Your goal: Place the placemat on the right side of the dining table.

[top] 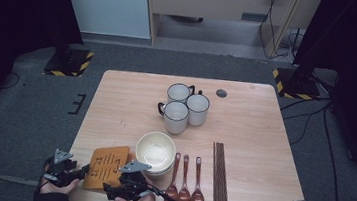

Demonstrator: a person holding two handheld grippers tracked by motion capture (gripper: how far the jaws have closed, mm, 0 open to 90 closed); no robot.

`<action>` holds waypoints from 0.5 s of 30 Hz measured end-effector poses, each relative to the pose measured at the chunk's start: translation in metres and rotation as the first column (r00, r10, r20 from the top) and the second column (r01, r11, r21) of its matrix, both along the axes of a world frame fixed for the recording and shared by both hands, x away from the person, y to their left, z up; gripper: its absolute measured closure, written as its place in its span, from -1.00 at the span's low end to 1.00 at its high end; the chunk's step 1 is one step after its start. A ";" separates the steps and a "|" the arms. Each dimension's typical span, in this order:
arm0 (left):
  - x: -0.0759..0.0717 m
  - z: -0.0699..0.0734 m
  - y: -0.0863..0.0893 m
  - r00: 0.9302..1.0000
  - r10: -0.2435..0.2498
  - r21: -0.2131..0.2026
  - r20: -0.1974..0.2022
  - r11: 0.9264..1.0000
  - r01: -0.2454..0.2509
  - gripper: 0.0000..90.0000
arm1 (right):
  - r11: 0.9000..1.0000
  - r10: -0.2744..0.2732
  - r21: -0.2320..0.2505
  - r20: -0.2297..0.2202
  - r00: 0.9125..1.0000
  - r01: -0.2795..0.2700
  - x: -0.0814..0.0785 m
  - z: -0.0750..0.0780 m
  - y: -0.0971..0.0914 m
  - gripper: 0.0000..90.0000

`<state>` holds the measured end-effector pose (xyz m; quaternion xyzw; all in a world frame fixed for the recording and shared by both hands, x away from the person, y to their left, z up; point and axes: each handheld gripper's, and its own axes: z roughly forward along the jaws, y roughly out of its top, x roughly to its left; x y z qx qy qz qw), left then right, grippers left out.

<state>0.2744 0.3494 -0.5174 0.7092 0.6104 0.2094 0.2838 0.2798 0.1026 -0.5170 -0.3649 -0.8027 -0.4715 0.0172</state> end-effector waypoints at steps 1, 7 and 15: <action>0.000 0.000 0.000 1.000 0.000 0.000 0.000 1.000 0.000 0.01 | 1.000 -0.002 0.001 0.005 1.000 0.002 0.001 0.000 0.001 -0.33; 0.000 0.000 0.000 1.000 0.004 -0.002 0.001 1.000 -0.004 0.00 | 1.000 -0.022 -0.014 -0.007 1.000 0.022 0.003 0.000 0.004 -0.15; 0.000 -0.001 0.000 1.000 0.016 -0.022 0.007 1.000 -0.016 -0.03 | 1.000 -0.030 0.003 -0.046 0.999 0.030 0.007 0.002 0.002 0.06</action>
